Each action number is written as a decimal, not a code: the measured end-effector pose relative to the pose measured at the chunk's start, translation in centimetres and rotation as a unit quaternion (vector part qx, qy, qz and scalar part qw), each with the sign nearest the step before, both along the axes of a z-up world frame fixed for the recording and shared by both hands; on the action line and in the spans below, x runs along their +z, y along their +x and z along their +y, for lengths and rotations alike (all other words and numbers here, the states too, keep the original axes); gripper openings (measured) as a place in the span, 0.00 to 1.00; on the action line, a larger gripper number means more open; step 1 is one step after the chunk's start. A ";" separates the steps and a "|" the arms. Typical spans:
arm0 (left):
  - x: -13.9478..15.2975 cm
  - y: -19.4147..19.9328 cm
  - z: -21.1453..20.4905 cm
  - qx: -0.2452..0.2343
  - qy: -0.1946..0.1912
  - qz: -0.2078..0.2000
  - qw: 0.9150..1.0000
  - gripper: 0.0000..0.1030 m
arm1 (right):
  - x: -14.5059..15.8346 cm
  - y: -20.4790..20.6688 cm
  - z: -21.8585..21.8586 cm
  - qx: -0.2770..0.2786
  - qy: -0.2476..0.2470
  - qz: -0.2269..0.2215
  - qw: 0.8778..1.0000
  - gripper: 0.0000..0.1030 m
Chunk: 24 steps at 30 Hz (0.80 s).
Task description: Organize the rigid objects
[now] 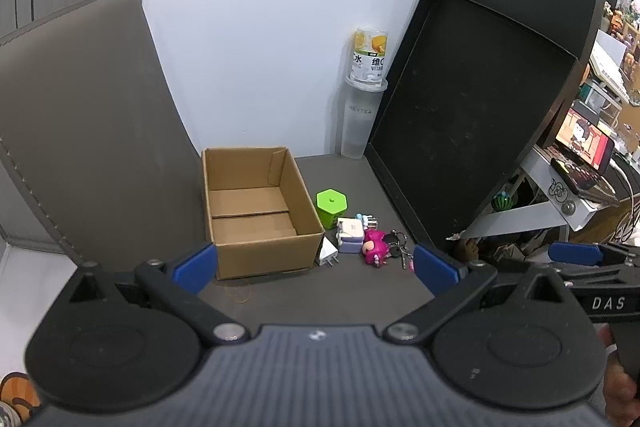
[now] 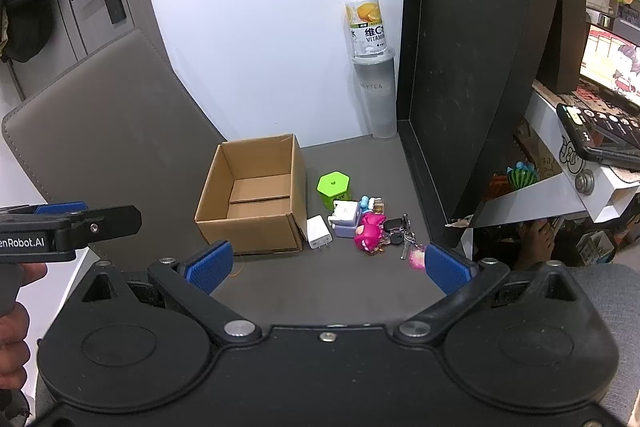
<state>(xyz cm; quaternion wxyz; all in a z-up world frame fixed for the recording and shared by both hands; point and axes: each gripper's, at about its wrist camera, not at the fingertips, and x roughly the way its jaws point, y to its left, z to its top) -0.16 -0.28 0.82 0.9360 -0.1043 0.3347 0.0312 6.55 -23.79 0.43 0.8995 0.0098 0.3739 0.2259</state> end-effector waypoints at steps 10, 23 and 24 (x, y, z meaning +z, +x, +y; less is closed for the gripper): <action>-0.2 -0.1 -0.3 -0.001 0.002 -0.002 1.000 1.00 | 0.1 0.0 0.0 0.000 0.000 0.001 1.000 1.00; -0.2 -0.2 -0.2 -0.001 0.002 -0.003 1.000 1.00 | 0.1 -0.1 0.1 0.000 -0.001 -0.001 1.000 1.00; -0.2 -0.2 -0.2 -0.001 0.002 -0.003 1.000 1.00 | 0.0 -0.1 0.1 0.000 -0.001 -0.002 1.000 1.00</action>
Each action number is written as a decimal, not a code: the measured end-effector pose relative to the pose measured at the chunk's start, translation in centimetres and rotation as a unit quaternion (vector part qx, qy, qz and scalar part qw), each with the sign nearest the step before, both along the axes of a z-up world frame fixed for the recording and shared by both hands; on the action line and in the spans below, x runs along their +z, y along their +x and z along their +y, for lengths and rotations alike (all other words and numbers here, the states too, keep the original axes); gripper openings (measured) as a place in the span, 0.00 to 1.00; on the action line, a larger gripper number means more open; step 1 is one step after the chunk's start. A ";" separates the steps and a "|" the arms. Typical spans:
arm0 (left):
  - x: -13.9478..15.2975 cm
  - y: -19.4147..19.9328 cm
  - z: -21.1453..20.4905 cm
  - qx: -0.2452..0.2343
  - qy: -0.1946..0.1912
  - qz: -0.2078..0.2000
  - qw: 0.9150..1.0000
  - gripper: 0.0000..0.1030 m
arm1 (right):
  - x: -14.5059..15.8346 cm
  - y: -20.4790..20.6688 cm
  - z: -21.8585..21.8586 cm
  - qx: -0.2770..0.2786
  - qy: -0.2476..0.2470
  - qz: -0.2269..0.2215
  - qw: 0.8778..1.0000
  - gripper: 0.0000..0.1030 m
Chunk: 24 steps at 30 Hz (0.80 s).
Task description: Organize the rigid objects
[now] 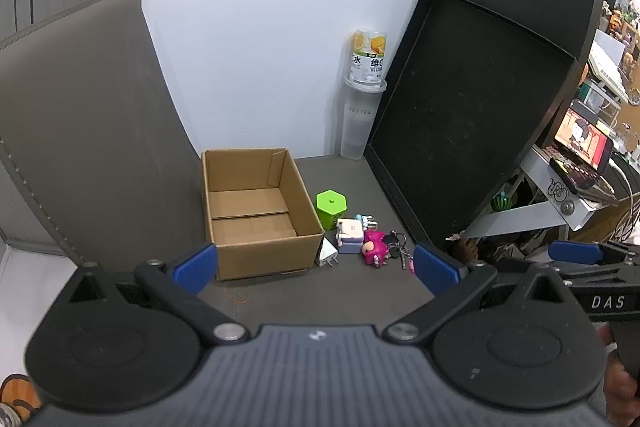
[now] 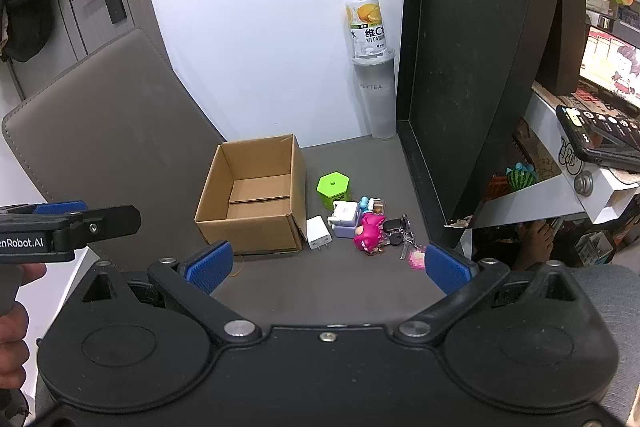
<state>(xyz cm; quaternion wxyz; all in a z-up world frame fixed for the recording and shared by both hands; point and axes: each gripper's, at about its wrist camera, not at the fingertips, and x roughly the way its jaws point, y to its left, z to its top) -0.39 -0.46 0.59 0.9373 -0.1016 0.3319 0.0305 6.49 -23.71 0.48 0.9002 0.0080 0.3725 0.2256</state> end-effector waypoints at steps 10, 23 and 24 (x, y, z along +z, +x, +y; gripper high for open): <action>0.0 0.0 0.0 -0.001 0.001 -0.001 1.000 1.00 | 0.0 0.1 -0.1 -0.001 0.001 0.002 1.000 1.00; -0.1 -0.1 0.0 0.000 0.006 -0.003 1.000 1.00 | 0.0 0.0 0.0 0.000 0.001 0.002 1.000 1.00; -0.1 -0.1 0.0 -0.001 0.006 -0.004 1.000 1.00 | 0.0 0.0 0.0 -0.001 0.001 0.002 1.000 1.00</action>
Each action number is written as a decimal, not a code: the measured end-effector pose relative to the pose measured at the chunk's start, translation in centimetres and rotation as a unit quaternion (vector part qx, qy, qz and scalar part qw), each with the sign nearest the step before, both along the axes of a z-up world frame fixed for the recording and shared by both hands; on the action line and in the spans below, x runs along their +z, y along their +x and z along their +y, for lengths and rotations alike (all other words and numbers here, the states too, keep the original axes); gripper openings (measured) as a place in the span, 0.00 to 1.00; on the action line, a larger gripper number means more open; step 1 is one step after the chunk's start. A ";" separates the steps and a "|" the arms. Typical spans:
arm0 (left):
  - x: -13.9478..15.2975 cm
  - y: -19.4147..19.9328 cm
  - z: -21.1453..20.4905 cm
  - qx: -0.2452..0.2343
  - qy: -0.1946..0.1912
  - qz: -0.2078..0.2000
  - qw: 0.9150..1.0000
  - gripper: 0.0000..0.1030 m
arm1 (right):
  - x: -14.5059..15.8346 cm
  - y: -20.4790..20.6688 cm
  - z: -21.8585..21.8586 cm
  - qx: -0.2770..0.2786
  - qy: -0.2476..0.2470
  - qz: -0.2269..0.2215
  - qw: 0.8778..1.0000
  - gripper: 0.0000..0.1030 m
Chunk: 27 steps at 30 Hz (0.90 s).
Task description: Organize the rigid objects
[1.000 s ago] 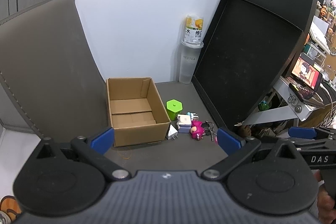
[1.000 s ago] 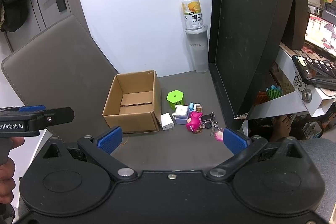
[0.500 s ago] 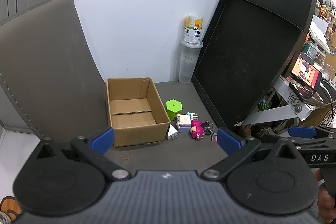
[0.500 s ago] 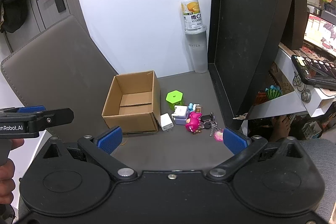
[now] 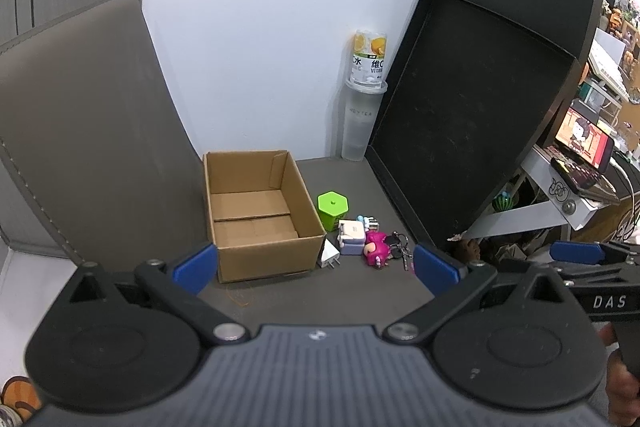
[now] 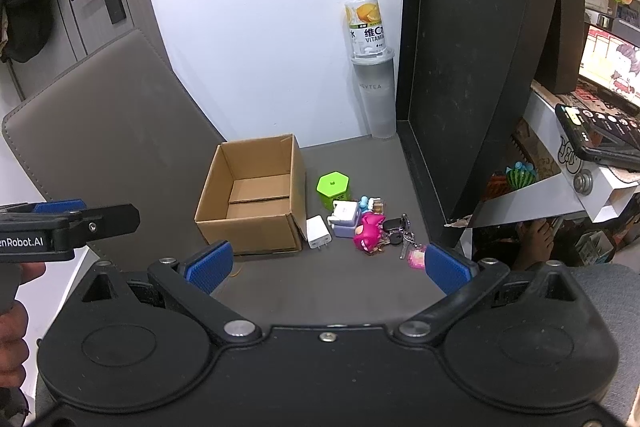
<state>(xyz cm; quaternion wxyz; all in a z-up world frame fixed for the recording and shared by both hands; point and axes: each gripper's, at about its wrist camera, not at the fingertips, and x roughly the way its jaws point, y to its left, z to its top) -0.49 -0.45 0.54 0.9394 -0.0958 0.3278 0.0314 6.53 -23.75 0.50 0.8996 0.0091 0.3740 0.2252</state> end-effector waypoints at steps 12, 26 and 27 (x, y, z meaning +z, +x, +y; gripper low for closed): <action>-0.1 0.2 -0.1 0.006 0.000 0.005 1.000 1.00 | -0.3 0.3 0.5 0.009 0.002 0.007 1.000 1.00; -1.7 3.5 1.8 0.029 -0.007 0.022 0.999 1.00 | -1.7 2.0 0.8 0.007 0.004 0.032 0.999 1.00; -1.9 3.9 2.0 0.030 -0.008 0.024 0.999 1.00 | -1.8 2.3 0.8 0.006 0.004 0.035 0.999 1.00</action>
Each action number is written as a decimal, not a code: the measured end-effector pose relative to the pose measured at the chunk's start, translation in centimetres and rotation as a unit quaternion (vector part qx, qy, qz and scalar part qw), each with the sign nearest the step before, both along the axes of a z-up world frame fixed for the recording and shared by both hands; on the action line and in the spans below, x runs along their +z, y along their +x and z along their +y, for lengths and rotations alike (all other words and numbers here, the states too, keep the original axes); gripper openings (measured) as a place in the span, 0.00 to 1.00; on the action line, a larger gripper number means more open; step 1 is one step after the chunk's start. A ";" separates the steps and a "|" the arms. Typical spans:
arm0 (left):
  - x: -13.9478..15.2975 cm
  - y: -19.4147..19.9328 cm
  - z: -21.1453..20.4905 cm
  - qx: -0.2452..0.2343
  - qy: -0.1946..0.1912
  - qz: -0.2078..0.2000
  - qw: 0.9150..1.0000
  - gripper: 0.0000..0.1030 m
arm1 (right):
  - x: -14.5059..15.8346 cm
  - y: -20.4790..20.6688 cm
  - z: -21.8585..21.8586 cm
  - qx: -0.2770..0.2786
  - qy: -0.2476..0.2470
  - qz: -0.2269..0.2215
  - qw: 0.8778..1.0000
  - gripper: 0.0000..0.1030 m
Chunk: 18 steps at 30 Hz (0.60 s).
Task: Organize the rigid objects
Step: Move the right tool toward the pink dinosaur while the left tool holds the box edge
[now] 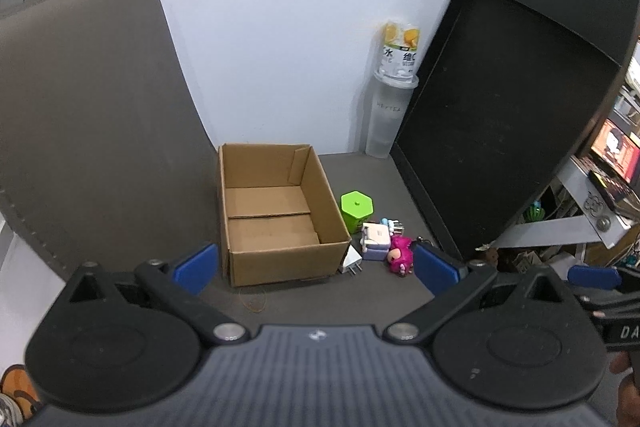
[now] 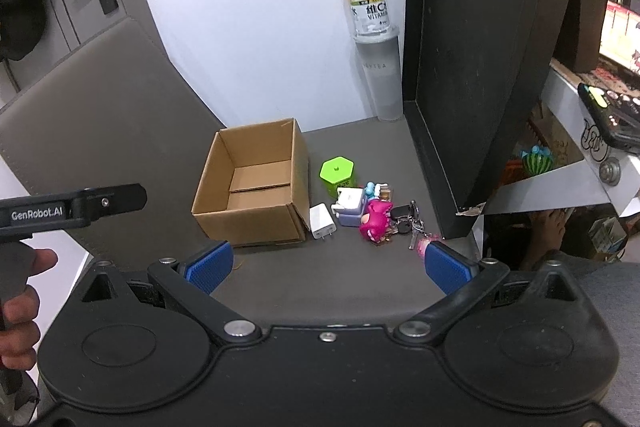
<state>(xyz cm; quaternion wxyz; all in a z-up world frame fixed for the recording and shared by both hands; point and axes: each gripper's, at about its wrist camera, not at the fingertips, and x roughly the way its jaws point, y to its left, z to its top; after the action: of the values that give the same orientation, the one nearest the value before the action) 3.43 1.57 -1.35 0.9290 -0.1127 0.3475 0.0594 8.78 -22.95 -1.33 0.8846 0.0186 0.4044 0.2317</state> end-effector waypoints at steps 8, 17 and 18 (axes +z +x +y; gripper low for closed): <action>-1.6 2.7 1.4 0.020 -0.013 0.020 1.000 0.99 | -1.3 2.2 0.2 -0.002 -0.003 0.019 1.000 1.00; -3.9 6.8 3.3 0.055 -0.040 0.046 0.997 0.79 | -2.7 5.1 0.3 -0.003 -0.011 0.032 0.999 0.99; -4.2 7.3 3.6 0.060 -0.045 0.050 0.996 0.76 | -2.9 5.4 0.3 -0.003 -0.011 0.034 0.999 0.99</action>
<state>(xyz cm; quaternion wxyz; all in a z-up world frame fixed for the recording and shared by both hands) 10.69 5.16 -5.56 0.8994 -0.1714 0.3883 0.1046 14.21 -22.64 -4.19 0.8711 0.0179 0.4368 0.2237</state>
